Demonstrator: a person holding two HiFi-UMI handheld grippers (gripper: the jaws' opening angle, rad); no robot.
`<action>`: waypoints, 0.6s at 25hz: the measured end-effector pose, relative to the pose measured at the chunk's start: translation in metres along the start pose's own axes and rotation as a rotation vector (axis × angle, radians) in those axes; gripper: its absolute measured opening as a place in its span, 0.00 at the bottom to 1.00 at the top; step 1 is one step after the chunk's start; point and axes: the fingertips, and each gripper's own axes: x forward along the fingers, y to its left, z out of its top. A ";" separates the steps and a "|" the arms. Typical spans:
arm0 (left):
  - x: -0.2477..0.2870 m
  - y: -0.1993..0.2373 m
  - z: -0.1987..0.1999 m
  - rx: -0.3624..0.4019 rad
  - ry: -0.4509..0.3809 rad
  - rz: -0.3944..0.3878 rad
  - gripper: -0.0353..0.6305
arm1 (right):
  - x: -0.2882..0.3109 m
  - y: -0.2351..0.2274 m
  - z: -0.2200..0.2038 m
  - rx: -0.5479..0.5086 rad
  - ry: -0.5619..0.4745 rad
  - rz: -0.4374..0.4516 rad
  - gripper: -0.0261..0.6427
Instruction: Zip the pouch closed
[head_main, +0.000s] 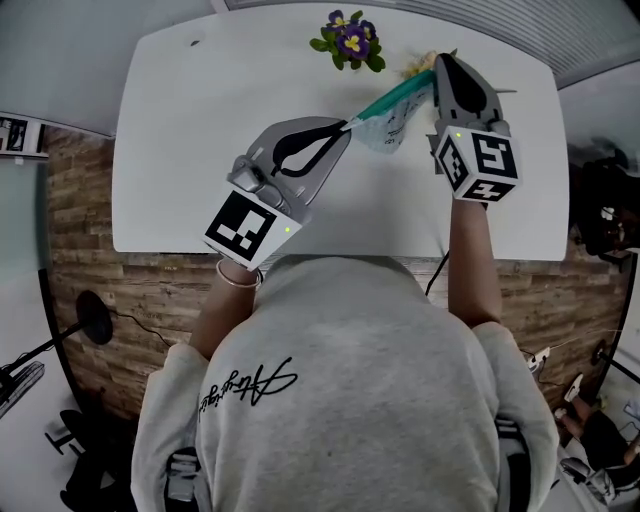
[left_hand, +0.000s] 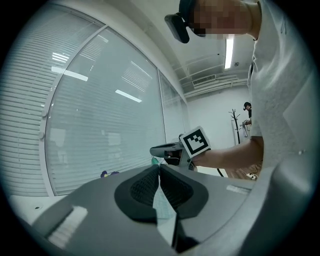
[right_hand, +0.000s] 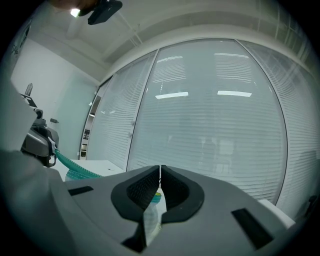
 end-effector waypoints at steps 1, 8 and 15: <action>0.000 0.001 -0.001 -0.003 0.001 0.001 0.07 | 0.000 0.001 0.000 -0.008 0.001 0.000 0.06; -0.001 0.003 -0.001 -0.012 -0.001 -0.003 0.07 | -0.003 -0.004 0.001 -0.045 -0.002 -0.015 0.06; -0.012 0.019 -0.008 -0.042 0.013 0.042 0.07 | -0.011 -0.030 -0.002 -0.037 0.001 -0.112 0.04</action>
